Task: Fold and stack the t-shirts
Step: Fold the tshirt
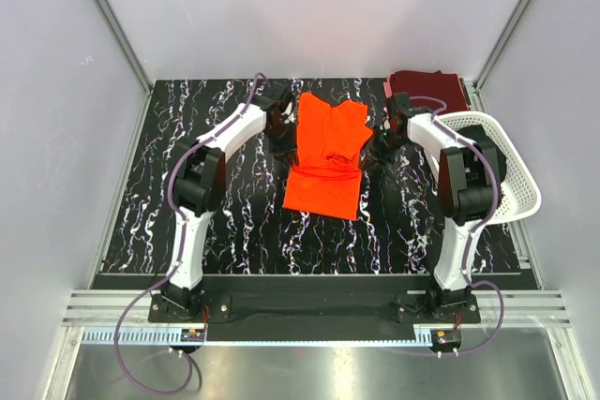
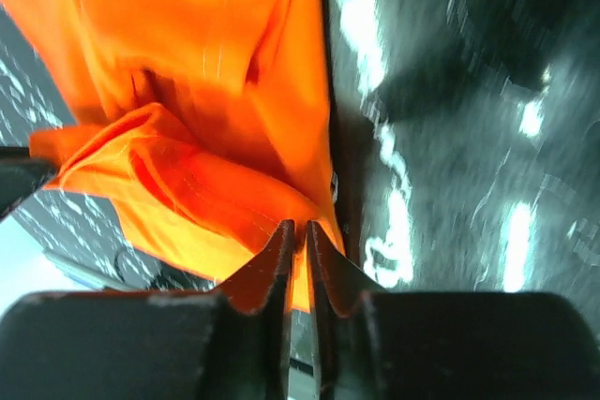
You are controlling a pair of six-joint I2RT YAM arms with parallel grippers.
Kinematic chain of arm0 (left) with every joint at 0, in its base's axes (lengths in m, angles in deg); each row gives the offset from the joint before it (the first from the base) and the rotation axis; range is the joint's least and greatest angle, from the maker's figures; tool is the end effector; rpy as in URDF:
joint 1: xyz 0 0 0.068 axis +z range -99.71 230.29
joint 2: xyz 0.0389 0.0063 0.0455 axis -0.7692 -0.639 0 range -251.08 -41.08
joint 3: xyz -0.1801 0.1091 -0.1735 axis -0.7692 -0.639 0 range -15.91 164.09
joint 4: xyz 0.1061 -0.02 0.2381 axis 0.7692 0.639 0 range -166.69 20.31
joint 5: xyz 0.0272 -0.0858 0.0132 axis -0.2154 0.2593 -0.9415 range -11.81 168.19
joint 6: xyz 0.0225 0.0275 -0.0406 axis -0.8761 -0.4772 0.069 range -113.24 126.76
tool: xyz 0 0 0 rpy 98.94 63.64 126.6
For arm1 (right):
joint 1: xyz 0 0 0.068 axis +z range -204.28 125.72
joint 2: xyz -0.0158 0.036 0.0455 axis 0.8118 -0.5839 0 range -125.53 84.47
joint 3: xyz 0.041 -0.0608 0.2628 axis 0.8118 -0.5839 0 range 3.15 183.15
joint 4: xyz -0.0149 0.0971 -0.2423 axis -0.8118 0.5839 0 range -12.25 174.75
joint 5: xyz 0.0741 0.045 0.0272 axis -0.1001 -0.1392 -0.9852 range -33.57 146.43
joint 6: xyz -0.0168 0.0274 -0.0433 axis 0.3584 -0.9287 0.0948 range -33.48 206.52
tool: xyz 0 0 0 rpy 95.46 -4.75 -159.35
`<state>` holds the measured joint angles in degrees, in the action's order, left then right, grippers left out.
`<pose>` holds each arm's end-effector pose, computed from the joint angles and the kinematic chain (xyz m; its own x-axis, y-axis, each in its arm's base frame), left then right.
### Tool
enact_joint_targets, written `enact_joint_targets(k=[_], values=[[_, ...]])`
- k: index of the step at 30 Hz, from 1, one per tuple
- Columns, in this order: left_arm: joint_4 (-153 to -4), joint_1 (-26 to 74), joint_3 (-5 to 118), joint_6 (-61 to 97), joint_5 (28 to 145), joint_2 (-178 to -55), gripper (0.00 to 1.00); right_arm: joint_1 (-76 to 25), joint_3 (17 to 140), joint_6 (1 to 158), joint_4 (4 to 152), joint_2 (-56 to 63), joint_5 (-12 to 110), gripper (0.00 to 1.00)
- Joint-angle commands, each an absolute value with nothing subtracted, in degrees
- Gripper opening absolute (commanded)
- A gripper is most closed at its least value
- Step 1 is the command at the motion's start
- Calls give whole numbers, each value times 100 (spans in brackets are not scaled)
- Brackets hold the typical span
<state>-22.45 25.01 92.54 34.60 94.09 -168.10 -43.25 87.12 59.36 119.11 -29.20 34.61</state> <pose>0.4139 -0.2062 0.1997 -0.9898 -0.0292 -0.1392 0.0245 0.9289 -0.3695 0.3933 0.0901 0.1848 -0.9611 0.2445 -0.1282 0.1605 0.8728 0.4610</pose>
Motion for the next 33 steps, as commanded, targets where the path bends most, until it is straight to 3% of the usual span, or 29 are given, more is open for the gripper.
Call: enact_joint_targets(k=[1,2,3,7,10,13,15,22,25,33], values=[[-2729,2699,9877,3515,9358,-16930,28,-4469,9349,6033,11862,-3242,3613,19],[-2668,2726,10410,3576,9192,-17079,36,-4496,9507,6033,11871,-3434,3622,24],[-2581,2743,10685,3577,9103,-17150,37,-4531,9883,6033,11992,-3532,3631,37],[-2193,2822,11181,3506,8777,-16994,45,-4549,10668,6252,12784,-3779,3858,47],[-2717,2831,9725,3533,9136,-16054,42,-4531,10179,6428,12803,-3009,4044,43],[-3440,2708,8020,3708,9972,-15166,29,-4461,9142,6367,12390,-2295,3483,34],[-3581,2463,7334,3700,10174,-14867,27,-4277,8508,6306,12118,-2049,3341,31],[-3854,2076,6750,3699,10104,-14839,22,-3398,7742,5516,11248,-2116,3569,35],[-3898,2076,6697,3761,10096,-14944,22,-3292,7882,5444,11080,-2476,3823,40],[-4056,2058,6364,3753,9990,-15112,21,-3301,8760,5418,11000,-3259,4254,41]])
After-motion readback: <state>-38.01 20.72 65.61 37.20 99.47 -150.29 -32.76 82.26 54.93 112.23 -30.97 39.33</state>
